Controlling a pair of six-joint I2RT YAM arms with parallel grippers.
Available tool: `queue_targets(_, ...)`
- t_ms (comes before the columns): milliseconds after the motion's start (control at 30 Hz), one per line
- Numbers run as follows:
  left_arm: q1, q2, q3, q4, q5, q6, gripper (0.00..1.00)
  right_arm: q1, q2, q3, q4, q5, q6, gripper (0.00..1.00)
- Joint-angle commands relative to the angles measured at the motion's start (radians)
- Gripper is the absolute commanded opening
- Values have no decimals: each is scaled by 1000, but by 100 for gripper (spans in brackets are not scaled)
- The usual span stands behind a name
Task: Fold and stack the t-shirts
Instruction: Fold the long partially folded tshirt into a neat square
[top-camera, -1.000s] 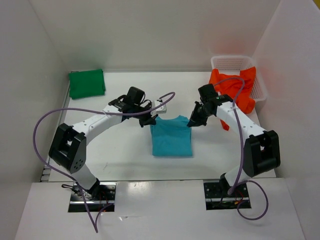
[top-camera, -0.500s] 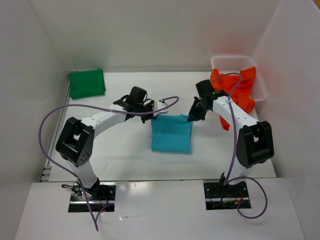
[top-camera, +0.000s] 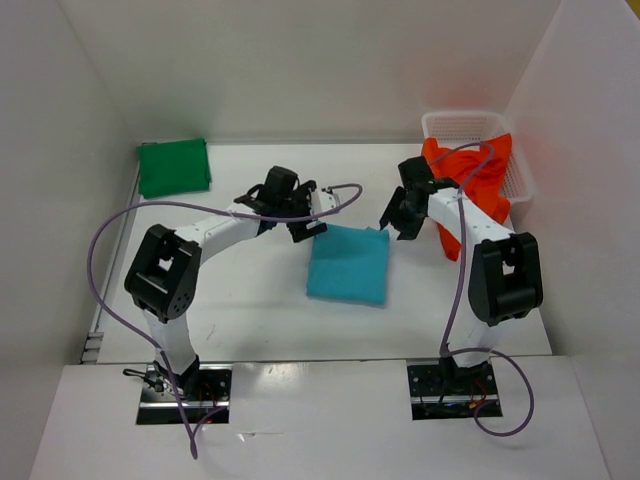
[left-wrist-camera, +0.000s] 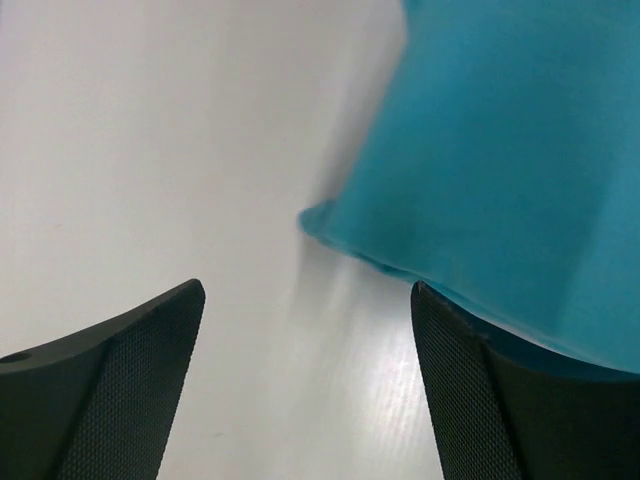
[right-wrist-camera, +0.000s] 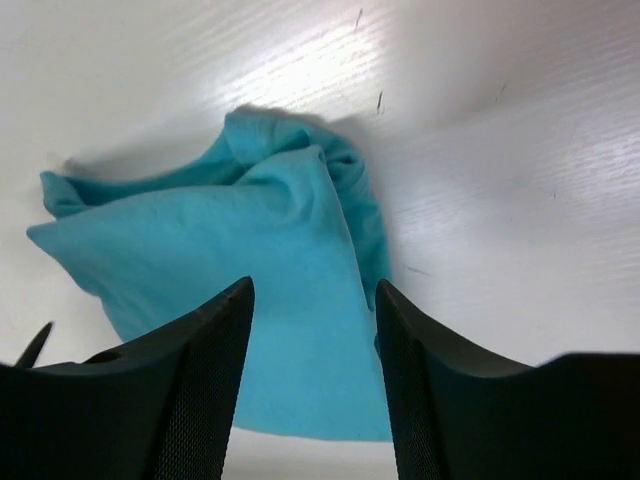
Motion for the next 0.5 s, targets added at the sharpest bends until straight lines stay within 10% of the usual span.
queue_targets(0, 40, -2, 114, -31, -49, -86, 91, -4, -20, 70, 67, 87, -1, 58)
queue_targets(300, 99, -105, 267, -570, 149, -271, 100, 42, -181, -74, 87, 32, -9, 25)
queue_targets(467, 237, -154, 231, -676, 391, -385, 100, 84, -276, -169, 98, 22, 19, 35)
